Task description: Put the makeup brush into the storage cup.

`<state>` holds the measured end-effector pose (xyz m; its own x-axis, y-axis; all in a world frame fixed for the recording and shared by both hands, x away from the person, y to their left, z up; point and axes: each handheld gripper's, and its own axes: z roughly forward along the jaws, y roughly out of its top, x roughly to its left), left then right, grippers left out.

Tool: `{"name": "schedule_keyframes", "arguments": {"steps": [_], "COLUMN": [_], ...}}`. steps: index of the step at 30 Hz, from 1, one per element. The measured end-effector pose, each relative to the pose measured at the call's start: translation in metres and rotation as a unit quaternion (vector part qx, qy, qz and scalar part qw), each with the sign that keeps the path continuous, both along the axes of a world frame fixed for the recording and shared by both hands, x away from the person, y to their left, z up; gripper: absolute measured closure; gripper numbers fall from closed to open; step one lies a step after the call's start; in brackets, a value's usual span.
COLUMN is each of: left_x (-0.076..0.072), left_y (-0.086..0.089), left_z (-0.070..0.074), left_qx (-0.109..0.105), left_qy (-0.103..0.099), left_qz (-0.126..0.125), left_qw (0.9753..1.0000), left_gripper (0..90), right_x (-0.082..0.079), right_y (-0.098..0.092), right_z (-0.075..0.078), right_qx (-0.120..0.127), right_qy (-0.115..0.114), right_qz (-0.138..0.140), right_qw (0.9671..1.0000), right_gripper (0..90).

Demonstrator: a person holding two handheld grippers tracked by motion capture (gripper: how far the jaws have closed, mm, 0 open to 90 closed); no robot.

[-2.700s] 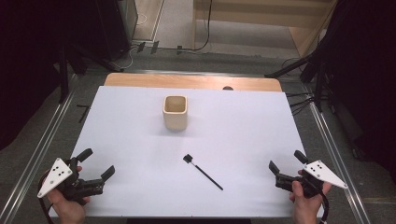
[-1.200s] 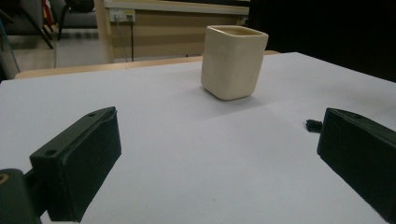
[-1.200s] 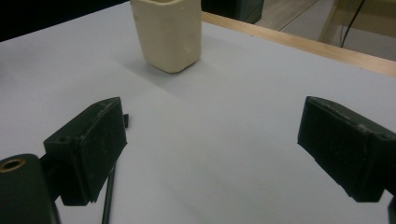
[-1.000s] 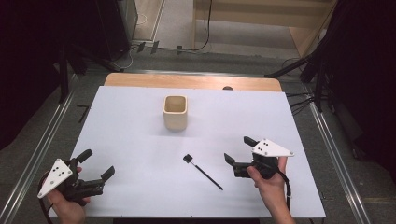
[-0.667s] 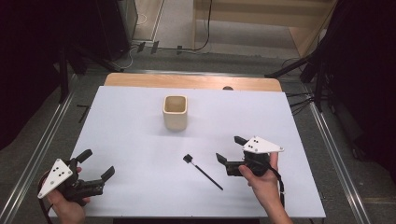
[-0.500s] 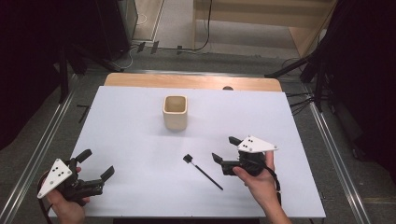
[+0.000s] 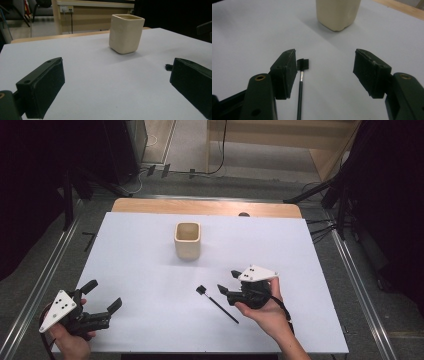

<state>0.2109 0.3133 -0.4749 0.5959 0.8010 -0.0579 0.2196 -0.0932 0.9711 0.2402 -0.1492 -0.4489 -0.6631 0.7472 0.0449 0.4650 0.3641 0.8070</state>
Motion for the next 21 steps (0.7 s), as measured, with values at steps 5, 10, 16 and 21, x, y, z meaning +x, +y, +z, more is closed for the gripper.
{"name": "schedule_keyframes", "arguments": {"steps": [5,10,16,21], "left_x": [0.000,0.000,0.000,0.000], "left_y": [0.000,0.000,0.000,-0.001], "left_z": [0.000,0.000,0.000,0.000], "left_qx": [-0.001,-0.003,-0.003,-0.001], "left_qy": [-0.001,-0.002,-0.002,-0.002], "left_qz": [0.000,0.000,-0.001,-0.003], "left_qw": [1.0000,1.0000,1.0000,1.0000], "left_gripper": [0.3,0.3,0.3,0.3], "right_x": [0.003,0.008,0.015,0.021], "right_y": [0.014,0.022,0.028,0.035], "right_z": [-0.002,-0.002,0.000,-0.004], "right_qx": [-0.033,-0.059,-0.067,-0.104], "right_qy": [0.019,0.031,0.082,0.102], "right_qz": [0.022,0.039,0.049,0.054], "right_qw": [0.9990,0.9970,0.9931,0.9879], "right_gripper": [37.0,42.1,45.7,47.7]}}
